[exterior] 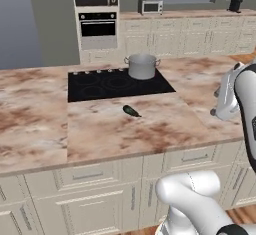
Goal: Turn on the burner for the pot on the stove. Wait thirty seconds for the pot to heat up. Then add the eggplant to the pot.
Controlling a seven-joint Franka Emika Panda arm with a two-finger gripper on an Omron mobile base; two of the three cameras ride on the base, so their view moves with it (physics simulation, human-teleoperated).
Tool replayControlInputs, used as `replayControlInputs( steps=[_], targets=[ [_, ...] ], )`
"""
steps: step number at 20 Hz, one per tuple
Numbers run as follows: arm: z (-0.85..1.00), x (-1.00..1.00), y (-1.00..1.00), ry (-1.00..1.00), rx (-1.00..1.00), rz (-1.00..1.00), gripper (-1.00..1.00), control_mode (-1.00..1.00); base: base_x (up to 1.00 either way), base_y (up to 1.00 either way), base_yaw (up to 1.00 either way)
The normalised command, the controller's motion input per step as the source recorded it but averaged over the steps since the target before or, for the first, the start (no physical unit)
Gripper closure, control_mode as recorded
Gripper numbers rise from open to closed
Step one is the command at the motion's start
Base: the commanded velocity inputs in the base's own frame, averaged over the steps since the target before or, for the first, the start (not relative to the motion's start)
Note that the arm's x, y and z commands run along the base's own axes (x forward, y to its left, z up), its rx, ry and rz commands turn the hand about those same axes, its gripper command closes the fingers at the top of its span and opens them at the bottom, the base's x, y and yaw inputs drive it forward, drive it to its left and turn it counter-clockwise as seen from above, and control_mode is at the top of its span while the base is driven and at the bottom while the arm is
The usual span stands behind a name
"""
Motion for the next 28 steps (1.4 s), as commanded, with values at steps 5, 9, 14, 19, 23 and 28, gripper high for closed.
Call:
replayControlInputs(
  steps=[5, 9, 14, 19, 23, 28],
  targets=[
    [0.00, 0.00, 0.00, 0.00, 0.00, 0.00, -1.00, 1.00, 0.50, 0.12, -0.07],
    [0.00, 0.00, 0.00, 0.00, 0.00, 0.00, -1.00, 1.00, 0.62, 0.29, -0.11],
    [0.00, 0.00, 0.00, 0.00, 0.00, 0.00, -1.00, 1.00, 0.61, 0.27, -0.10],
    [0.00, 0.00, 0.00, 0.00, 0.00, 0.00, -1.00, 1.00, 0.57, 0.38, -0.12],
    [-0.08, 0.43, 0.41, 0.00, -0.03, -0.10, -1.00, -1.00, 0.12, 0.11, -0.03],
    [-0.08, 0.61, 0.82, 0.01, -0.01, -0.22, -1.00, -1.00, 0.00, 0.00, 0.00]
  ],
)
